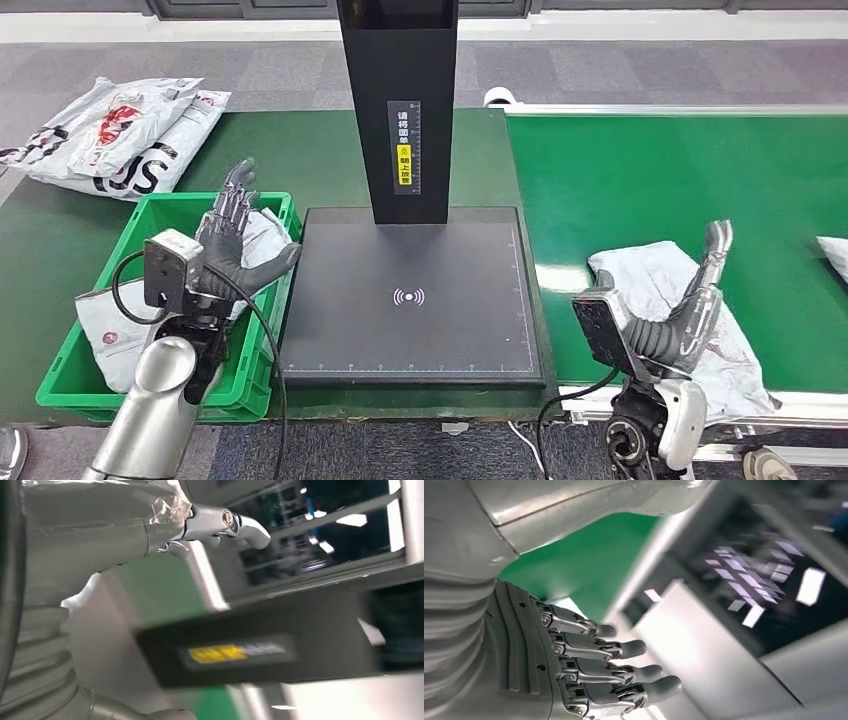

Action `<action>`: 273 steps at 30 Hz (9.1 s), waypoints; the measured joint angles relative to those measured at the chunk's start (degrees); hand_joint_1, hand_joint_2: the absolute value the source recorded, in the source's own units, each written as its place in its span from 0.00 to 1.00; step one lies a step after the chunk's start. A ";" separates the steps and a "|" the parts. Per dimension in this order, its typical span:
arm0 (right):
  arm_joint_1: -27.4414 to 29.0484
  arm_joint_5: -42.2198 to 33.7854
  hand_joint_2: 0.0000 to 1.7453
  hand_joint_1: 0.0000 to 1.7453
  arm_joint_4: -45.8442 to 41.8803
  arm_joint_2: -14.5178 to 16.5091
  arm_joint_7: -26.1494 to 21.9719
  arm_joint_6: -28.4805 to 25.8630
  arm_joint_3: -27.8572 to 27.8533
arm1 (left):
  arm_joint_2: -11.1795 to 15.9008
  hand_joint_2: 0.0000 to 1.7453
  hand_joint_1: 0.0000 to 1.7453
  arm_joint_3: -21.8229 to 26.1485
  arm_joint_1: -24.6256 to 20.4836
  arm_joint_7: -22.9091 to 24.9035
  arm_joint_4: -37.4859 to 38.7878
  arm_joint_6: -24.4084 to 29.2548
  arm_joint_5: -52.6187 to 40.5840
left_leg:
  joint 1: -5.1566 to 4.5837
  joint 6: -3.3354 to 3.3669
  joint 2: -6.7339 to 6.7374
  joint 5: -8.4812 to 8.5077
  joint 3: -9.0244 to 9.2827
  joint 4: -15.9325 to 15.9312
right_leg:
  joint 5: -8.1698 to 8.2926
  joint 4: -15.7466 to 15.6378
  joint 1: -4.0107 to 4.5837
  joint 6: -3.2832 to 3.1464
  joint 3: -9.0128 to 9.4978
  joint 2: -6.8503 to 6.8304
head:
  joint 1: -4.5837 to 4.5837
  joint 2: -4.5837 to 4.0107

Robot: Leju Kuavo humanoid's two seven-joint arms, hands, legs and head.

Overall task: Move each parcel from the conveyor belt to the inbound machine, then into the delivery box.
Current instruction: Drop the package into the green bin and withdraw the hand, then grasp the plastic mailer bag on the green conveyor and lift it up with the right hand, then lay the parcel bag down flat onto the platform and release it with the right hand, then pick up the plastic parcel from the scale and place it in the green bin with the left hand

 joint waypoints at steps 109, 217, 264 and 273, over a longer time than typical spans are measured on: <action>-20.99 5.66 1.00 1.00 26.01 0.68 1.94 14.38 22.36 | -10.04 1.00 0.00 -6.22 2.86 -3.71 -8.04 0.88 -3.07 | 0.09 -0.07 0.01 0.16 0.00 -0.03 | 0.09 0.03 0.09 -0.03 0.03 0.01 | 0.00 0.00; -11.68 -41.19 1.00 0.00 -8.65 -0.62 -29.01 -2.65 16.22 | -24.40 1.00 0.00 -27.97 -23.48 4.50 60.02 5.12 -42.99 | 0.01 -0.04 0.08 0.21 -0.04 -0.01 | 0.26 0.03 0.00 0.02 -0.02 0.05 | 0.02 -0.01; -7.83 -37.26 1.00 0.00 -10.55 -0.26 -25.44 -2.77 15.68 | -17.18 1.00 1.00 -24.81 -27.40 8.89 48.03 28.41 -52.21 | 0.03 -0.06 0.07 0.26 -0.07 -0.02 | 0.27 0.05 0.02 0.01 -0.06 0.04 | 0.01 -0.01; -4.33 -38.45 1.00 0.00 -5.31 -0.93 -25.07 -1.53 12.84 | -6.93 1.00 1.00 -14.13 -24.74 11.91 12.74 30.47 -62.98 | 0.10 -0.08 0.08 0.24 -0.12 -0.05 | 0.22 0.06 0.09 -0.02 -0.09 0.06 | 0.00 0.01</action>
